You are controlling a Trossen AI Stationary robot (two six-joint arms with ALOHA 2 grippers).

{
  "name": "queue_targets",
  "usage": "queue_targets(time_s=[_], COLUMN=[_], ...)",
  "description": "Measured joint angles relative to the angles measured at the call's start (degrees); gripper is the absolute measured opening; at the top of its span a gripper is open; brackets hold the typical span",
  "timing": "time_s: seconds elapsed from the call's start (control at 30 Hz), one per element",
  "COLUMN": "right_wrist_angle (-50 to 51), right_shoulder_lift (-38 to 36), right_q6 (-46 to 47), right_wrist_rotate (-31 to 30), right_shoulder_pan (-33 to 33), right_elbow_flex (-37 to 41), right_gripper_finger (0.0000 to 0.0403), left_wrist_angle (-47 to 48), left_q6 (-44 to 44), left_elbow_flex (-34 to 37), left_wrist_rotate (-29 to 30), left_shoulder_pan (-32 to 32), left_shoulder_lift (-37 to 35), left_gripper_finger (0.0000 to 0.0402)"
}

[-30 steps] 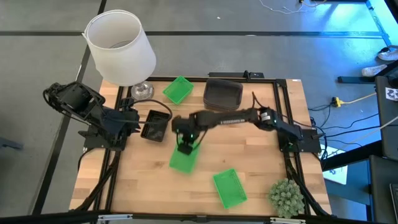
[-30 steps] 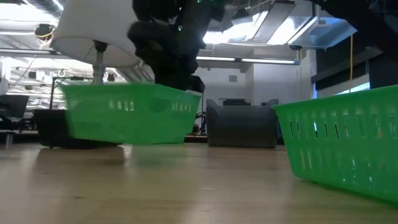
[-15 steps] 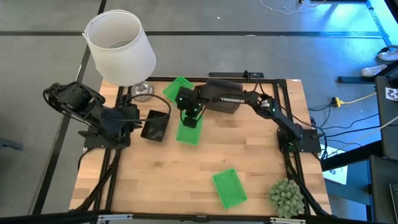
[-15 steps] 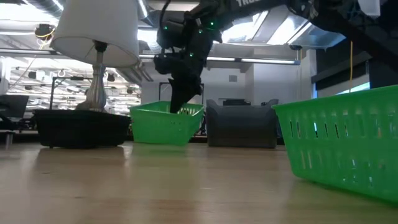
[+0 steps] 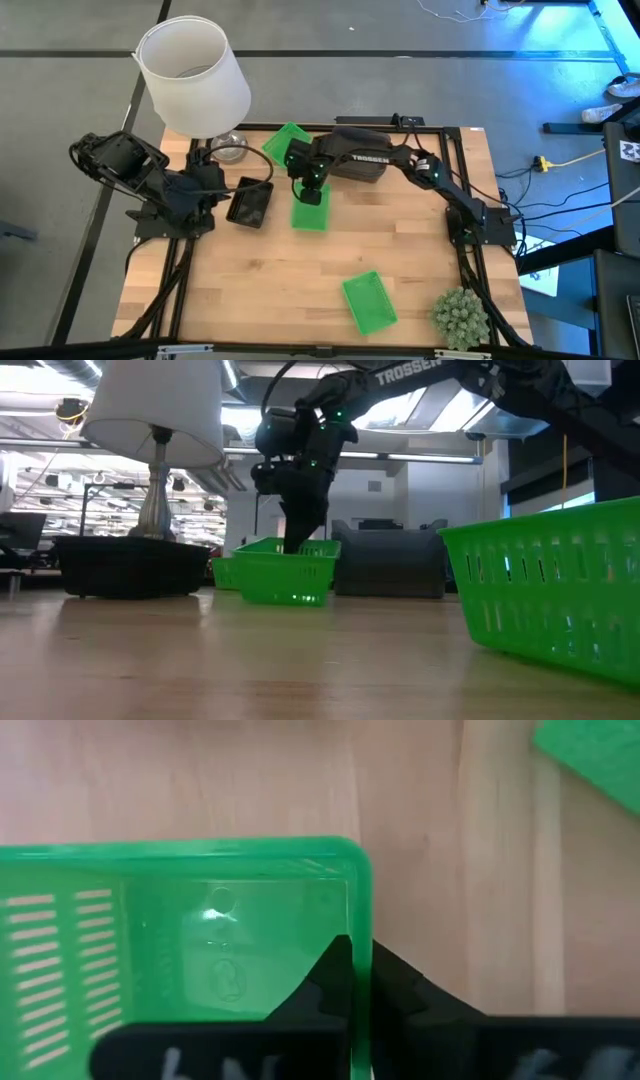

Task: Stack baskets by color
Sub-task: Prepare the bottom left green bin, then stack the top green bin on the middle green bin

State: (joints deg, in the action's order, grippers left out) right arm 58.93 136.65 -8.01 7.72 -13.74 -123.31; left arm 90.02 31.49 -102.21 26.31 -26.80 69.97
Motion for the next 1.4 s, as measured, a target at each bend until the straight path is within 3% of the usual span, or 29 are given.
queue_targets(time_s=[0.33,0.6,0.73,1.03,1.23,1.4], right_wrist_angle=[-0.2,1.9,-1.5,-12.3,-17.0,-19.2], right_shoulder_lift=[0.1,-0.5,-0.6,0.1,1.6,4.0], right_q6=[-2.6,-3.4,-8.8,-25.5,-15.6,-5.6], right_wrist_rotate=[-0.1,-0.2,-0.6,0.4,2.4,-3.5], right_shoulder_pan=[-0.2,-0.4,-1.0,-2.9,-3.5,-4.0], right_elbow_flex=[0.0,-6.2,-10.5,-10.7,-10.7,-10.6], right_gripper_finger=[0.0071,0.0082,0.0082,0.0083,0.0083,0.0083], left_wrist_angle=[0.0,0.0,0.0,0.0,0.0,0.0], left_q6=[1.4,1.4,1.4,2.7,2.9,2.9], left_elbow_flex=[0.0,0.0,0.0,0.0,0.0,0.0], left_wrist_rotate=[1.3,1.7,1.7,1.7,1.8,2.1], left_shoulder_pan=[0.0,0.0,0.0,0.0,0.0,0.0], left_shoulder_lift=[0.0,0.0,0.0,0.0,0.0,0.0], left_gripper_finger=[0.0047,0.0047,0.0047,0.0047,0.0047,0.0047])
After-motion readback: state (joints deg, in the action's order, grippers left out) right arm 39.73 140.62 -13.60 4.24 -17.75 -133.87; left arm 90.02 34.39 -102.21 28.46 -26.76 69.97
